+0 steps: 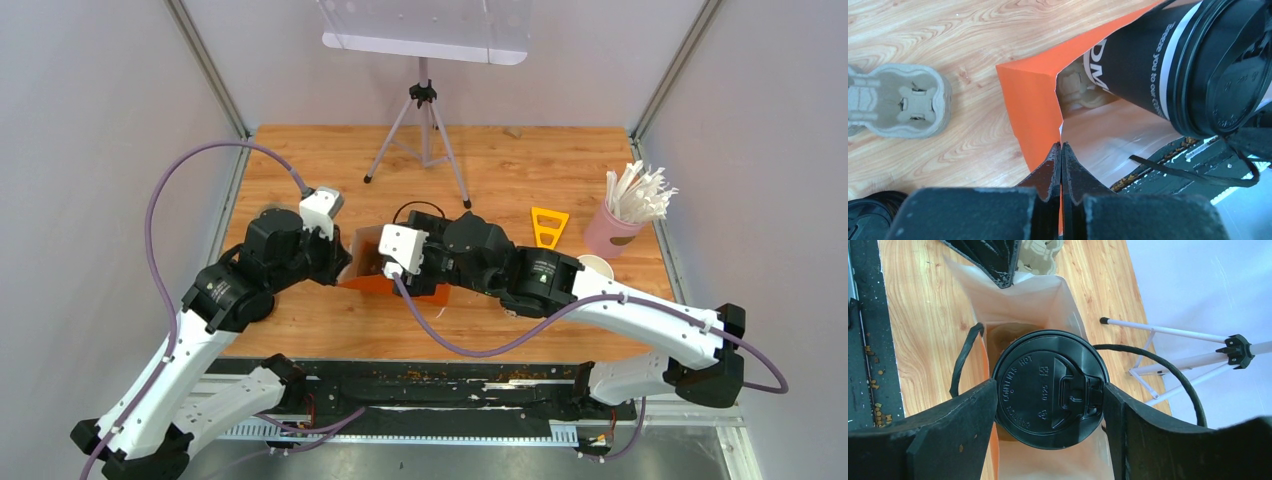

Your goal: Pack the takeout coffee

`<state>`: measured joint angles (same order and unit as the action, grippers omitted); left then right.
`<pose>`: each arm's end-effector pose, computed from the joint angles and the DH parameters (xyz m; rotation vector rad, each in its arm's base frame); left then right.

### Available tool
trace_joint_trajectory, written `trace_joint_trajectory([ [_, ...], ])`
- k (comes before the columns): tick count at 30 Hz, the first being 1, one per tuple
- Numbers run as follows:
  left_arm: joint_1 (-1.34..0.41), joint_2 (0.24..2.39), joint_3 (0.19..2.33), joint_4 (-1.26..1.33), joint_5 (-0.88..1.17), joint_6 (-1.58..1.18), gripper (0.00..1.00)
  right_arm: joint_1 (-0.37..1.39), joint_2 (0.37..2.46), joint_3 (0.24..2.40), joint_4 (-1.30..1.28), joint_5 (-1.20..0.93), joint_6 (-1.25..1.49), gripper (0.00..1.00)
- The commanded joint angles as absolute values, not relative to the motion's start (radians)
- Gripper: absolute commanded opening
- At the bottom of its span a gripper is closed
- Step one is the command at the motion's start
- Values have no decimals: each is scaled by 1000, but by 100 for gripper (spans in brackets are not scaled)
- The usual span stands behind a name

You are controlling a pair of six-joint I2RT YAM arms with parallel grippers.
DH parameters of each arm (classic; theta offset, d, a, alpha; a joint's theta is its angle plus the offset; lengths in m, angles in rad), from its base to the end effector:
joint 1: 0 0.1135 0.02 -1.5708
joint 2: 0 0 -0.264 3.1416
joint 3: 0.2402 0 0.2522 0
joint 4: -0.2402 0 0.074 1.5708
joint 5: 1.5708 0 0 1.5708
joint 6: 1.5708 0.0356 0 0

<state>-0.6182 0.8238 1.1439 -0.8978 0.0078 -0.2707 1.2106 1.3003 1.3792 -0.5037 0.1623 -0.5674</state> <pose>0.1189 -0.0849 0.3814 0.3841 2.1612 -0.5191 0.1070 0.2678 0.4020 -1.4836 1.3390 0.2530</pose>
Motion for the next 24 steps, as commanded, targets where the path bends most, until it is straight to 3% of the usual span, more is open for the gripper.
trace_joint_trajectory([
  [1, -615, 776, 1100, -787, 40, -219, 0, 1190, 1265, 1386, -491, 149, -581, 73],
  [13, -615, 748, 1055, -725, 60, -199, 2, 1174, 1255, 1308, -458, 59, -643, 73],
  [16, -616, 761, 1084, -767, 10, -250, 16, 1175, 1258, 1288, -459, 26, -662, 73],
  [18, -615, 774, 1119, -816, 3, -287, 36, 1176, 1261, 1282, -459, 16, -665, 73],
  [24, -615, 786, 1224, -1016, -34, -421, 48, 1198, 1260, 1242, -430, 16, -675, 73],
])
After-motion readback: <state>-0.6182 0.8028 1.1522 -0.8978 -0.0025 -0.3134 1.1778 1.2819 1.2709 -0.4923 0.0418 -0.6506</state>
